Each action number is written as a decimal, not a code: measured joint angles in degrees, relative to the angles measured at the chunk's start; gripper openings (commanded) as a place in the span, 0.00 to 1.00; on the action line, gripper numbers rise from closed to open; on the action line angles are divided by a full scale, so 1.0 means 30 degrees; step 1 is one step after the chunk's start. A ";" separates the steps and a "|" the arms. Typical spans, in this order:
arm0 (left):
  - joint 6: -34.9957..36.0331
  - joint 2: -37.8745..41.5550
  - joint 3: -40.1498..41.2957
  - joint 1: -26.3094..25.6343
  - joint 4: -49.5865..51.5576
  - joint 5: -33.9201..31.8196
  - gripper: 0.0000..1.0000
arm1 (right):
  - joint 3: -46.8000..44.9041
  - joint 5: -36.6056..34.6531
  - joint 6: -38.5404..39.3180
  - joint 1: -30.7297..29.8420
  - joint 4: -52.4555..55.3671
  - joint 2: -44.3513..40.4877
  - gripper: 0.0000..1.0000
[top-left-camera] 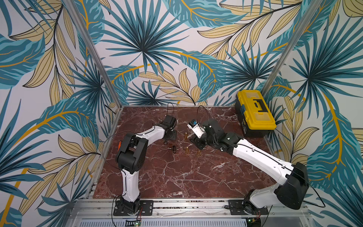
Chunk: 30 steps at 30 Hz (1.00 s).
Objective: Open the lipstick cap
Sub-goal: Place the lipstick at the center of the board.
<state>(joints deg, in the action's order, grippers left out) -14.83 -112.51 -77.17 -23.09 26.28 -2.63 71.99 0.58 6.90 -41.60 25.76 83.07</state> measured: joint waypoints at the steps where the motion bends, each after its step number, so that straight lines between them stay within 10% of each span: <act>1: 0.0015 0.0000 -0.0007 -0.0015 0.0000 -0.0080 0.19 | 0.0000 0.0000 0.0000 0.0000 0.0000 0.0036 0.46; 30: 0.0656 -0.0007 0.0765 -0.1100 -0.1690 -0.2936 0.24 | 0.0000 -0.0204 0.0299 0.0000 0.0015 0.0678 0.46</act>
<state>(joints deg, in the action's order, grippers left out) -12.86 -112.53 -74.87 -26.39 21.21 -11.44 71.99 -0.03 7.79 -41.60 25.80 85.10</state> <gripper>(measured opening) 0.234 0.455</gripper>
